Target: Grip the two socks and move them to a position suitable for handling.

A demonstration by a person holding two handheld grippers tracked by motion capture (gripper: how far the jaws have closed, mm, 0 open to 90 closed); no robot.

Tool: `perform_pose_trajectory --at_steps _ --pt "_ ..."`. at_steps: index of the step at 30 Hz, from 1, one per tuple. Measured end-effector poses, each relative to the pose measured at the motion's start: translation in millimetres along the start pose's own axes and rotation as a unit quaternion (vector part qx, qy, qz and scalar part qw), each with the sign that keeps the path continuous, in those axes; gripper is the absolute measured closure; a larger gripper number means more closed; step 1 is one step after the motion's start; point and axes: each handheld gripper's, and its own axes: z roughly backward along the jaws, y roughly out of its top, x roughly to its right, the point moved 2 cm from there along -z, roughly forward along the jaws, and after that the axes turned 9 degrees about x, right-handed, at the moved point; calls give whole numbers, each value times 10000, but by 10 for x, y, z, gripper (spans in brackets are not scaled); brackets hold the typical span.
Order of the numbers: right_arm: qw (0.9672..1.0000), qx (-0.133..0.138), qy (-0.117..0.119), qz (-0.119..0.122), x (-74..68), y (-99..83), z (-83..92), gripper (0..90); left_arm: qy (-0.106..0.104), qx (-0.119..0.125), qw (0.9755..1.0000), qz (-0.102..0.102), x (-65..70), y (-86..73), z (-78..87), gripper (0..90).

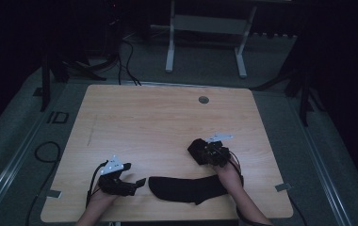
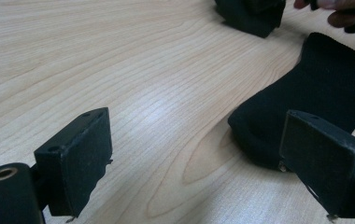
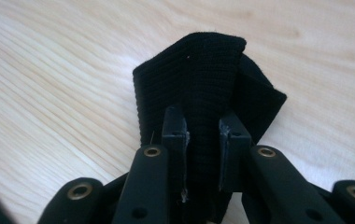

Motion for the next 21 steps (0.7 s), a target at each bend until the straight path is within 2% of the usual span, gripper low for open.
perform_pose_trajectory --at_steps 3,4,5,8,10,13,16,18,21 --pt "9999 -45 -106 47 17 -61 -57 721 -1 4 10000 0 2 1 0 95" --pt "9999 -14 -110 -16 21 -73 -68 701 4 0 10000 -7 3 1 -1 96" --pt "9999 11 -121 -105 25 -75 -73 665 2 -4 10000 -11 3 0 -1 96" --pt "9999 -53 -78 -111 4 -60 -81 519 -14 -19 10000 -6 5 -4 -3 96" --pt "9999 -100 -11 -112 -12 -37 -53 472 -6 0 10000 -9 5 -1 1 95" --pt "9998 108 -6 -161 -1 51 75 407 15 37 10000 -5 -3 7 12 96" --pt "9992 364 -163 -66 41 190 218 385 16 32 10000 24 -9 5 6 96" --pt "9989 463 -56 -36 57 269 260 372 0 23 10000 7 -6 5 -4 96" --pt "9992 377 79 68 24 294 198 343 -29 14 10000 -13 7 10 -19 96"
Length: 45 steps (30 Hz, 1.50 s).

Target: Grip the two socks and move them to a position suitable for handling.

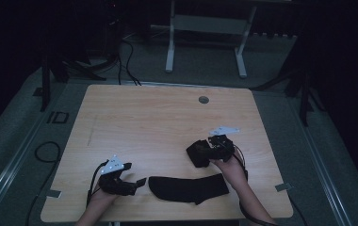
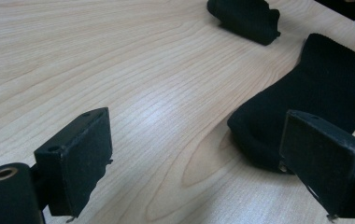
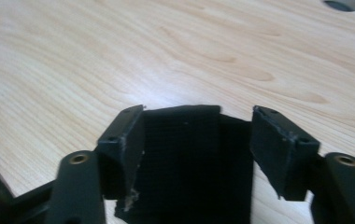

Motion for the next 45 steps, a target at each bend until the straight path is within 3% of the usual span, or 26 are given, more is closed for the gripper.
perform_pose_trajectory --at_steps 5,8,9,13,16,18,22,23,25,28,29,32,33,34,35,37,40,42,44,45 --pt "9993 -312 104 150 -68 -121 -186 290 -17 -23 10000 -2 -4 -5 -4 96" --pt "9966 -783 90 232 -59 -265 -361 316 -15 -9 10000 -21 -1 1 -4 96" --pt "9967 -764 100 265 -65 -285 -370 348 -23 -9 10000 -23 1 2 -4 100" --pt "9964 -729 176 384 -106 -279 -343 613 -84 -70 9999 -36 2 2 -33 124" --pt "9962 -703 172 484 -159 -274 -340 745 -111 -81 9999 -64 4 34 -67 135" --pt "9962 -680 122 534 -184 -247 -325 785 -118 -106 9998 -111 9 72 -96 144" --pt "9970 -409 505 411 -243 -114 -175 789 -135 -104 9998 -59 21 187 -181 239" --pt "9969 -283 604 413 -276 -64 -113 789 -150 -125 9998 -102 30 220 -215 246" --pt "9959 -58 832 352 -337 45 14 789 -113 -170 9992 -340 51 279 -289 358" --pt "9901 275 1366 177 -446 212 214 789 -251 -145 9988 -407 82 368 -409 478" --pt "9875 386 1522 145 -490 260 274 788 -303 -118 9987 -399 97 398 -456 481" --pt "9746 547 2168 91 -648 361 420 788 -626 44 9972 -396 178 485 -572 531" --pt "9690 574 2401 60 -700 380 454 788 -805 158 9959 -379 215 517 -600 530" --pt "9690 574 2401 60 -700 380 454 788 -805 158 9959 -379 215 517 -600 517" --pt "9584 650 2778 -6 -791 397 512 787 -1129 400 9920 -394 298 587 -628 482" --pt "9516 659 2999 -95 -823 395 536 787 -1362 617 9868 -630 393 653 -616 383" --pt "9472 630 3141 -148 -813 374 549 786 -1565 823 9787 -1039 500 724 -563 298" --pt "9471 561 3154 -180 -787 349 538 785 -1701 896 9737 -1219 552 753 -536 291" --pt "9430 544 3271 -280 -759 324 519 784 -1745 885 9708 -1385 600 764 -537 293" --pt "9448 531 3220 -285 -749 315 511 784 -1778 856 9700 -1418 618 763 -541 321"
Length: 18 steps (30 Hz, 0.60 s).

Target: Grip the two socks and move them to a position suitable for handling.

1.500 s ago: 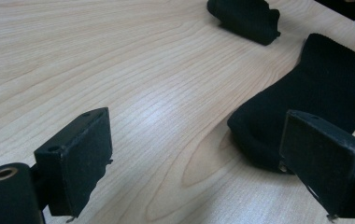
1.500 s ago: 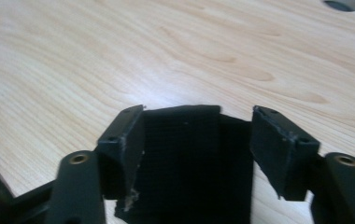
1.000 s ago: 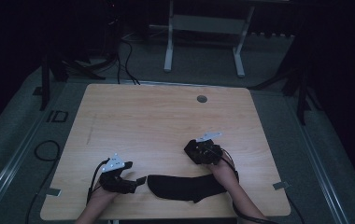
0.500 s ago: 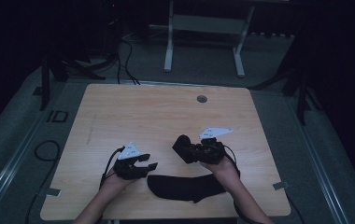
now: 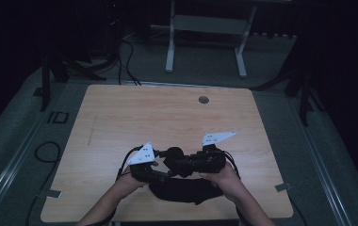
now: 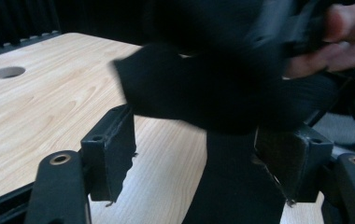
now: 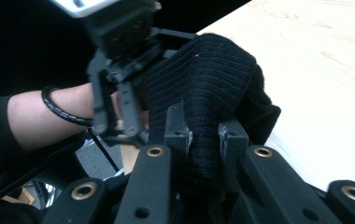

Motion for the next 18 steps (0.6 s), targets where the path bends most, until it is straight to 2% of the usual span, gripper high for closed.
perform_pose_trajectory --at_steps 2,5,7,8,9,10,14,16,18 --pt "10000 0 -72 -43 41 -21 -5 784 -49 37 10000 -39 19 -2 -12 444" --pt "9997 19 -231 -65 94 -41 1 781 -6 -55 9999 -115 38 -13 -37 655" --pt "9996 55 -216 -148 130 -44 15 781 81 -128 9999 -68 33 -21 -44 776" --pt "9995 61 -280 -130 143 -42 26 779 92 -159 9998 11 24 -23 -45 878" --pt "9992 64 -377 -111 158 -41 35 778 81 -131 9999 39 22 -22 -37 890" --pt "9992 80 -373 -151 172 -39 45 774 93 -157 9998 38 20 -19 -32 897" --pt "9983 145 -544 -170 223 -42 80 767 276 -324 9991 -6 -14 -17 -4 900" --pt "9970 164 -739 -147 261 -48 108 772 317 -410 9986 112 -55 -39 18 900" --pt "9956 232 -872 -236 318 -57 152 793 502 -487 9974 158 -101 -70 49 900"
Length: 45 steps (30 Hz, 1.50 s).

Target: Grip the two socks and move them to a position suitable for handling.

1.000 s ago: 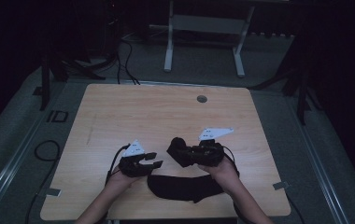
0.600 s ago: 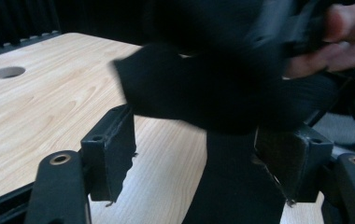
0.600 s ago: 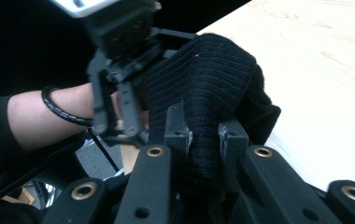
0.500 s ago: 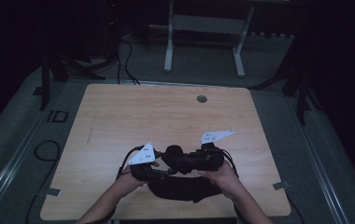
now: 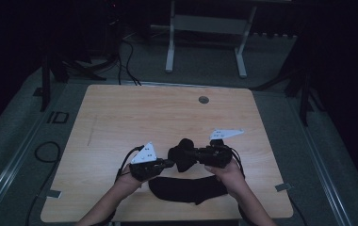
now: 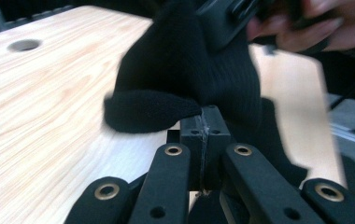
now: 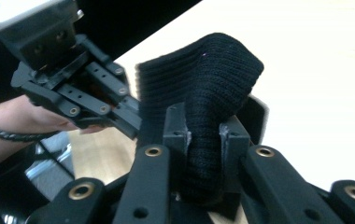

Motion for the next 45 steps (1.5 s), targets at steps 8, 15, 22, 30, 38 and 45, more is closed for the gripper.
perform_pose_trajectory --at_steps 8,15,22,30,38,45 --pt "9979 -90 -604 -217 320 -126 70 793 472 -321 9980 277 -245 -152 108 900" --pt "9914 -236 -1232 -375 627 -309 101 791 553 -633 9953 488 -406 -352 155 900" --pt "9840 -439 -1666 -464 837 -489 148 781 619 -1191 9885 696 -474 -499 175 899" --pt "9803 -646 -1819 -411 879 -611 192 667 609 -1541 9829 799 -535 -552 151 889" --pt "9757 -759 -2021 -364 892 -647 349 460 884 -1457 9810 928 -590 -583 283 654" --pt "9697 -563 -2336 -446 985 -624 559 457 1122 -1284 9812 908 -620 -548 424 540"
